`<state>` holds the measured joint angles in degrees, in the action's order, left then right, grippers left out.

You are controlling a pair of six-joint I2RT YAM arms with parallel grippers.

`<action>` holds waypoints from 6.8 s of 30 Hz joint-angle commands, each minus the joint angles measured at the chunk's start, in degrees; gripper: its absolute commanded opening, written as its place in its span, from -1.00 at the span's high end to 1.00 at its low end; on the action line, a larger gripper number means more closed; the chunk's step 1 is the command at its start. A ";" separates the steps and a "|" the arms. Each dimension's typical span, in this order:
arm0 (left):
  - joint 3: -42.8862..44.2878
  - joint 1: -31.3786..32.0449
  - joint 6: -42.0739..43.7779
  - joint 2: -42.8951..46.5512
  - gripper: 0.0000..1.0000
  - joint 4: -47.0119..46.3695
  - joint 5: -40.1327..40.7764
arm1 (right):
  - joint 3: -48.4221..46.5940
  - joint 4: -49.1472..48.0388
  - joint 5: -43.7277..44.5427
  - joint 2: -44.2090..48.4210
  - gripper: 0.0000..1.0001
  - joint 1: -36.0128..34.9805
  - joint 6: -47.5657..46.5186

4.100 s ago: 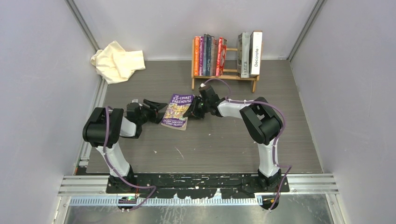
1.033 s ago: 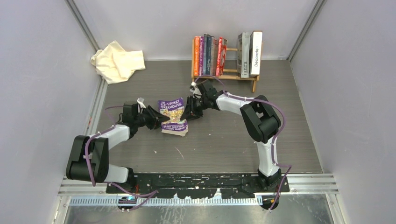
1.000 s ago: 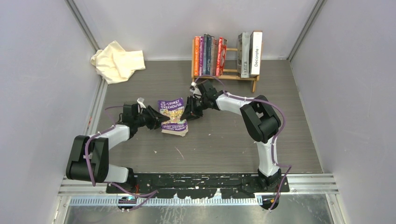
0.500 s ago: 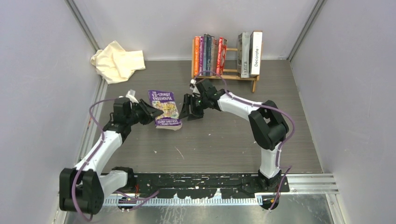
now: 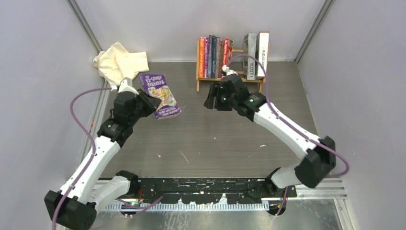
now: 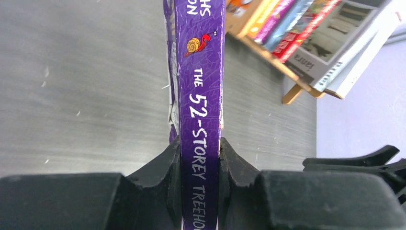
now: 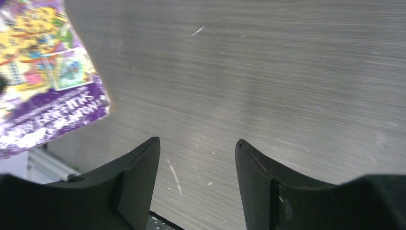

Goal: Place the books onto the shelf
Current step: Place the book on the shelf, then adjust the book on the shelf.

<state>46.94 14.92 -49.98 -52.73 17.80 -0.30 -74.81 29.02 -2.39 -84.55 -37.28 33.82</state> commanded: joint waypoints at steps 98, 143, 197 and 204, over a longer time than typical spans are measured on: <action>104.95 28.50 38.46 -102.78 0.13 -28.37 38.58 | 10.99 13.61 40.62 29.05 -0.25 13.28 -2.46; 48.20 10.58 22.44 -49.28 -0.26 -21.45 35.07 | -20.76 -3.93 36.86 -15.15 0.97 13.21 -11.68; 65.78 6.52 2.06 -82.02 -0.02 -30.80 2.71 | -68.87 -2.10 22.35 -62.15 0.98 19.20 -7.54; 64.82 6.81 0.44 -82.17 -0.01 -33.94 -2.21 | -69.02 -2.79 17.55 -62.22 0.98 17.83 -7.98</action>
<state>111.50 21.15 -47.94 -135.17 -9.96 3.29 -142.80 28.99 22.92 -147.89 -16.05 24.97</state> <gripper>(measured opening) 0.503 0.034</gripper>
